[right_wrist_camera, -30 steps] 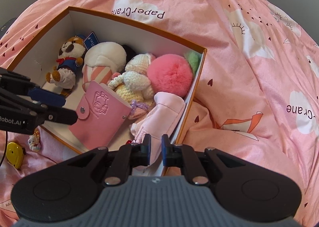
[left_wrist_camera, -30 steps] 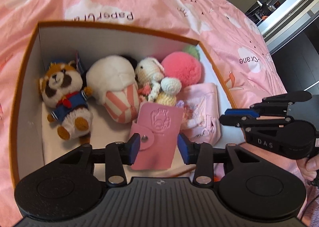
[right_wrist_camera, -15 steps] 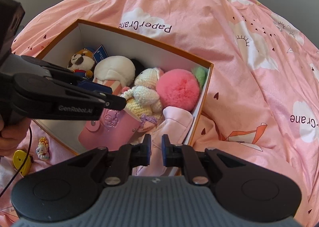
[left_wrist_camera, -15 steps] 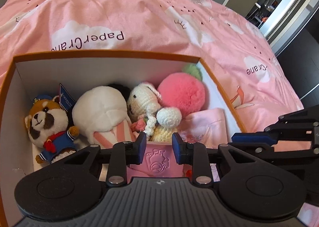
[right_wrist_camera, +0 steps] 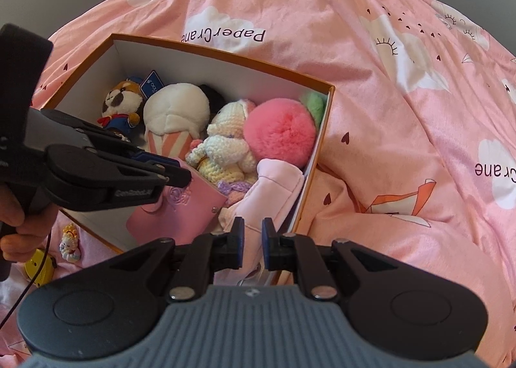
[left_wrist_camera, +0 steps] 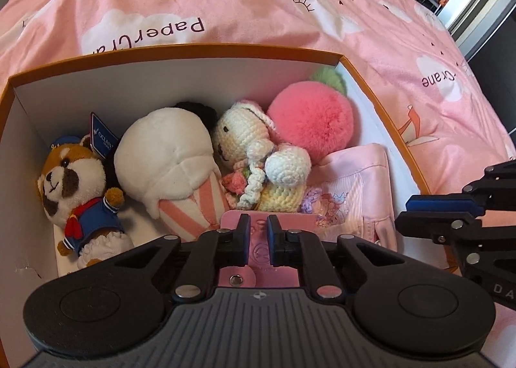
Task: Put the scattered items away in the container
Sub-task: 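Lower the pouch into the box with right tool while left tool lowers the wallet, then open both tools to release the wallet and pouch and withdraw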
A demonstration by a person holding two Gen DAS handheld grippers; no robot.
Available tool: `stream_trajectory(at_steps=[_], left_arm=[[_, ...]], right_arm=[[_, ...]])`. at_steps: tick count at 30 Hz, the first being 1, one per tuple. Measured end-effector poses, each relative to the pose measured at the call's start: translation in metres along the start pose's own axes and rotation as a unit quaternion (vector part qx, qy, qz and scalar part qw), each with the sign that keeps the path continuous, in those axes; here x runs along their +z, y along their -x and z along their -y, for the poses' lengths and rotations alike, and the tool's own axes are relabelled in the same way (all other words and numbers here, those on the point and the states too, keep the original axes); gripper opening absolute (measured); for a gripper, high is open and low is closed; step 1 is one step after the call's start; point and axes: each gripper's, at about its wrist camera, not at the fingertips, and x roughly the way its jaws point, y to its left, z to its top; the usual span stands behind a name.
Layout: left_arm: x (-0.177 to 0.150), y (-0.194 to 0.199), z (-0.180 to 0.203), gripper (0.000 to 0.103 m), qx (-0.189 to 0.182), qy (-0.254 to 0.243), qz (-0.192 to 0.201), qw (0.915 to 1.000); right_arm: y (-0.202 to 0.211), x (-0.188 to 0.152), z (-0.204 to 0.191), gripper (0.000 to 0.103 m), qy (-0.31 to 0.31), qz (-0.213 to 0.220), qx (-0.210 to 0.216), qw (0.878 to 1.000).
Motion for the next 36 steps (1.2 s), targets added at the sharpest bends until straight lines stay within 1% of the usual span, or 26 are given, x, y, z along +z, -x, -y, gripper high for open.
stream_trajectory(at_steps=[4, 9, 10, 12, 14, 16, 18, 21, 24, 26, 30, 33, 36], left_arm=[[0.0, 0.007, 0.002, 0.014, 0.0, -0.003, 0.004, 1.0], [-0.007, 0.031, 0.011, 0.017, 0.003, -0.023, 0.031, 0.9993], [-0.008, 0.037, 0.014, 0.019, 0.001, -0.026, 0.037, 0.999], [-0.013, 0.051, 0.02, 0.022, -0.005, -0.034, 0.05, 0.9981], [-0.019, 0.065, 0.027, 0.024, -0.012, -0.045, 0.062, 0.997], [-0.026, 0.079, 0.035, 0.031, -0.019, -0.062, 0.072, 0.9953], [-0.034, 0.09, 0.043, 0.033, -0.024, -0.081, 0.078, 0.9934], [-0.047, 0.103, 0.053, 0.033, -0.028, -0.108, 0.083, 0.9902], [-0.06, 0.111, 0.059, 0.034, -0.026, -0.124, 0.087, 0.9881], [-0.07, 0.115, 0.061, 0.035, -0.029, -0.134, 0.089, 0.9866], [-0.093, 0.116, 0.062, 0.047, -0.031, -0.153, 0.085, 0.984], [-0.113, 0.111, 0.064, 0.047, -0.024, -0.173, 0.075, 0.9818], [-0.131, 0.104, 0.067, 0.047, -0.027, -0.185, 0.061, 0.9804]], right_arm=[[0.005, -0.003, 0.001, 0.013, -0.008, 0.01, 0.003, 1.0], [0.021, -0.01, -0.001, 0.014, -0.008, 0.032, 0.007, 0.999], [0.024, -0.012, -0.002, 0.014, -0.006, 0.036, 0.006, 0.999], [0.033, -0.015, -0.004, 0.021, -0.002, 0.047, 0.008, 0.999], [0.041, -0.02, -0.006, 0.026, 0.0, 0.059, 0.015, 0.998], [0.049, -0.027, -0.009, 0.027, 0.002, 0.07, 0.023, 0.997], [0.057, -0.036, -0.014, 0.032, 0.008, 0.082, 0.028, 0.996], [0.065, -0.051, -0.02, 0.035, 0.02, 0.102, 0.029, 0.994], [0.072, -0.068, -0.024, 0.039, 0.025, 0.118, 0.025, 0.992], [0.075, -0.08, -0.025, 0.039, 0.028, 0.126, 0.024, 0.991], [0.072, -0.105, -0.024, 0.04, 0.026, 0.129, 0.021, 0.991], [0.063, -0.125, -0.023, 0.04, 0.016, 0.123, 0.018, 0.992], [0.051, -0.142, -0.025, 0.04, 0.004, 0.116, 0.014, 0.993]])
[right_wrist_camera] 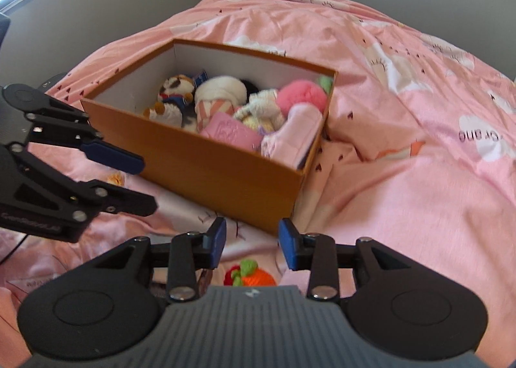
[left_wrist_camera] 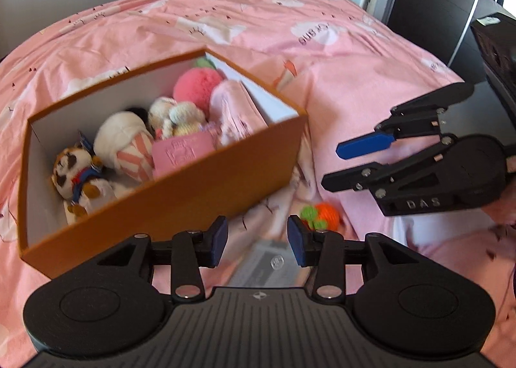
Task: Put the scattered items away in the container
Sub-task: 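Open both tools to release the wallet and pouch and withdraw, then move right tool to the crocheted orange while left tool approaches the figurine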
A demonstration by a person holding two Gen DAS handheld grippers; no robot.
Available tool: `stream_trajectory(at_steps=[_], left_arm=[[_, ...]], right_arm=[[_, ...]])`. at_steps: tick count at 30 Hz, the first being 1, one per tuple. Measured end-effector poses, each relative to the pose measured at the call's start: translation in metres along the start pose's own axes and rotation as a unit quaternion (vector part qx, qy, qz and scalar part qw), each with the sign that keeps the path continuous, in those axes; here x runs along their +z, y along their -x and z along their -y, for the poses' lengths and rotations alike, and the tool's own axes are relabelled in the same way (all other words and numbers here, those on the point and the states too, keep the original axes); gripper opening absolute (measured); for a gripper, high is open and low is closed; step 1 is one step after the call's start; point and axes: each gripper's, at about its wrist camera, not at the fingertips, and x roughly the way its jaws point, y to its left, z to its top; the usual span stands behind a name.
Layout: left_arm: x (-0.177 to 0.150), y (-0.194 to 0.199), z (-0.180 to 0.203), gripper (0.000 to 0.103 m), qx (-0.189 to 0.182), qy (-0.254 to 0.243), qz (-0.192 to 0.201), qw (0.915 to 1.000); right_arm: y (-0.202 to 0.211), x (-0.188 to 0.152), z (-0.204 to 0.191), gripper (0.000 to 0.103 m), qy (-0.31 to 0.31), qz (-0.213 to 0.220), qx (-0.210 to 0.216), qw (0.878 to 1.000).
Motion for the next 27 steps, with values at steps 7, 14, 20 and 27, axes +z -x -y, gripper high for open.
stream_trajectory(at_steps=[7, 14, 20, 27], left_arm=[[-0.032, -0.006, 0.025, 0.052, 0.004, -0.034, -0.018, 0.9992], [-0.06, -0.008, 0.028, 0.052, 0.037, -0.01, -0.035, 0.9987], [-0.075, 0.0, 0.013, 0.052, 0.058, 0.039, -0.036, 0.9969], [-0.082, 0.0, 0.006, 0.053, 0.069, 0.051, -0.032, 0.9958]], right_arm=[[-0.012, -0.033, -0.012, 0.042, 0.003, -0.008, -0.011, 1.0], [-0.032, -0.047, -0.013, 0.048, 0.018, -0.017, -0.014, 1.0], [-0.048, -0.057, -0.016, 0.048, 0.029, -0.025, -0.025, 0.999], [-0.066, -0.058, -0.01, 0.051, 0.022, -0.037, -0.025, 0.999]])
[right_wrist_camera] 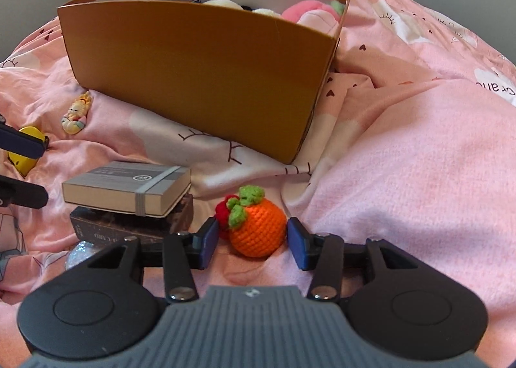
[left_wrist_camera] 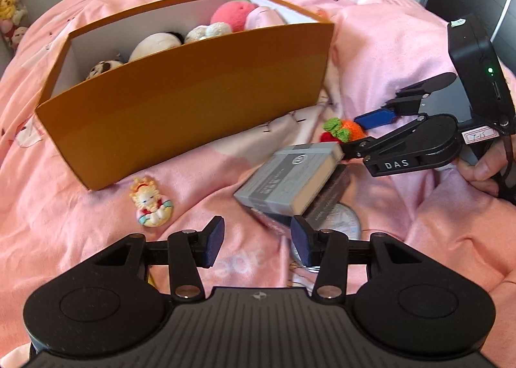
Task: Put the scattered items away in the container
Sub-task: 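Move right tool to the crocheted orange while left tool approaches the figurine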
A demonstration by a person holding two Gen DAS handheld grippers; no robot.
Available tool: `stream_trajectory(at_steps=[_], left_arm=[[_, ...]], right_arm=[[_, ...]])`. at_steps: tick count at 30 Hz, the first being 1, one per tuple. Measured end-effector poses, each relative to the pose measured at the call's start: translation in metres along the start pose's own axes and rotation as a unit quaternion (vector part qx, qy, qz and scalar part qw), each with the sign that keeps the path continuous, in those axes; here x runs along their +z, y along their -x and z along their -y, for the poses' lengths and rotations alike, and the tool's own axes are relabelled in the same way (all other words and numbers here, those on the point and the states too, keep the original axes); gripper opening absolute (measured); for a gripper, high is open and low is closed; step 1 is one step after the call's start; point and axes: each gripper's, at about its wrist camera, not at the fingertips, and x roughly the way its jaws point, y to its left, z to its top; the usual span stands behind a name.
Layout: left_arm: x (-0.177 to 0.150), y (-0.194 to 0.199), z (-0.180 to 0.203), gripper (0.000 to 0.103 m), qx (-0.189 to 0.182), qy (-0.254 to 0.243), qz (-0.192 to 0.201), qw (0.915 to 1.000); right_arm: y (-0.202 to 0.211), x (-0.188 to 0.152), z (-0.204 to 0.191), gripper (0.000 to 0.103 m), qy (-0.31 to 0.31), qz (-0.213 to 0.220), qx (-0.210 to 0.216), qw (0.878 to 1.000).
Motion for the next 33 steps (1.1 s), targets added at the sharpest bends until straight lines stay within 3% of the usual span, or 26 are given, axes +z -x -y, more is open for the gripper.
stream_trajectory(at_steps=[7, 13, 16, 20, 27, 29, 30, 33], left_arm=[[-0.001, -0.012, -0.02, 0.053, 0.035, 0.047, -0.002, 0.9983], [-0.003, -0.02, -0.048, 0.054, 0.066, 0.116, 0.008, 0.9911], [-0.002, -0.025, -0.06, 0.059, 0.072, 0.147, 0.016, 0.9865], [0.0, -0.037, -0.07, 0.059, 0.095, 0.164, 0.011, 0.9818], [0.0, -0.05, -0.079, 0.059, 0.092, 0.181, 0.004, 0.979], [-0.001, -0.051, -0.081, 0.054, 0.087, 0.186, 0.004, 0.9787], [-0.003, -0.052, -0.081, 0.044, 0.085, 0.186, 0.004, 0.9789], [-0.004, -0.051, -0.079, 0.041, 0.084, 0.183, 0.007, 0.9794]], right_arm=[[-0.013, 0.001, -0.002, 0.054, -0.002, 0.001, -0.002, 1.0], [-0.021, 0.002, 0.0, 0.056, -0.01, -0.007, -0.001, 1.0], [-0.021, 0.002, 0.002, 0.057, -0.015, -0.007, 0.002, 1.0], [-0.021, 0.001, 0.002, 0.057, -0.016, -0.007, 0.003, 1.0], [-0.021, 0.001, 0.002, 0.057, -0.018, -0.006, 0.004, 1.0], [-0.021, 0.0, 0.002, 0.057, -0.019, -0.006, 0.004, 1.0], [-0.02, 0.0, 0.002, 0.057, -0.019, -0.006, 0.004, 1.0], [-0.019, -0.001, 0.001, 0.056, -0.018, -0.004, 0.003, 1.0]])
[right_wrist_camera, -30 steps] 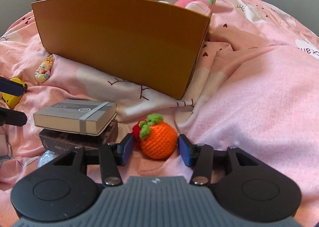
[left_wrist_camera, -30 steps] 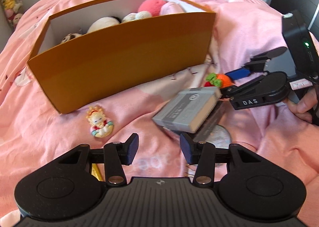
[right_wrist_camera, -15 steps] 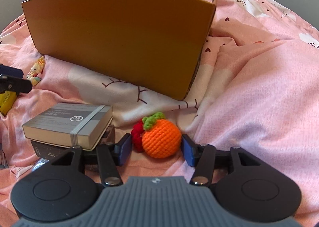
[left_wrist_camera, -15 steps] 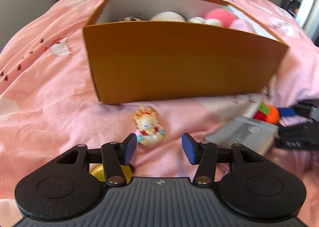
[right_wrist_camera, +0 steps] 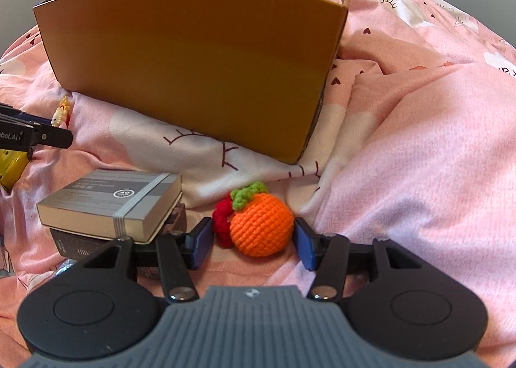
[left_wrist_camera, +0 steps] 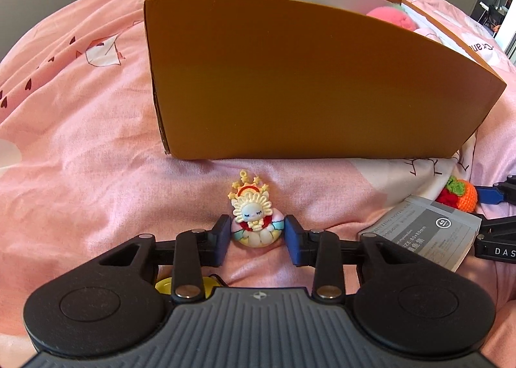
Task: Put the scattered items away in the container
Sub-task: 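Move right tool to the crocheted orange while left tool approaches the figurine, then close right tool on the crocheted orange while left tool grasps the figurine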
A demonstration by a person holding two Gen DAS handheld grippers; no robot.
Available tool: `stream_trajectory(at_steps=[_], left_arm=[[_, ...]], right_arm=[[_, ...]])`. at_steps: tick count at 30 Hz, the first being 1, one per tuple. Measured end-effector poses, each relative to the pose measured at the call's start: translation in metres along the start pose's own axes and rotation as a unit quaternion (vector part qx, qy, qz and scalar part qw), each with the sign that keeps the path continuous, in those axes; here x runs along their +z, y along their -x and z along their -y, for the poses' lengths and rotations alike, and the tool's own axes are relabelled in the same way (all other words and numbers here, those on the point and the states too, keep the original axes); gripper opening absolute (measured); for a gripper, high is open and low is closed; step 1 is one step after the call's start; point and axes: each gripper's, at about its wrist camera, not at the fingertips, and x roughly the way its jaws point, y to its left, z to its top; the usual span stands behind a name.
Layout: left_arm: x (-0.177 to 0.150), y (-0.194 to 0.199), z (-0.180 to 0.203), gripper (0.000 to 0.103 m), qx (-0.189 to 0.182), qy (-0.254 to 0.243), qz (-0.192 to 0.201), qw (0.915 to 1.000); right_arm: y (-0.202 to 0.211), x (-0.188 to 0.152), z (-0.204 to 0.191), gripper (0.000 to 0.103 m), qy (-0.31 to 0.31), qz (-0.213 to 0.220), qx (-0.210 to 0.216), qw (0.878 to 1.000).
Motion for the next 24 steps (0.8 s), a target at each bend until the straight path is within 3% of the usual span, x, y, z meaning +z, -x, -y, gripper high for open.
stream_trajectory(at_steps=[8, 17, 24], left_arm=[[-0.003, 0.011, 0.002, 0.04, -0.003, -0.004, 0.019, 0.9998], [0.008, 0.04, 0.007, 0.04, -0.038, -0.008, 0.042, 0.9984], [0.034, 0.076, 0.016, 0.04, -0.066, -0.038, 0.085, 0.9935]], right_arm=[[0.01, -0.002, 0.001, 0.055, -0.012, 0.011, 0.007, 1.0], [0.051, 0.0, 0.015, 0.054, -0.037, 0.054, 0.03, 0.997], [0.093, 0.043, 0.008, 0.054, -0.02, 0.119, 0.074, 0.99]])
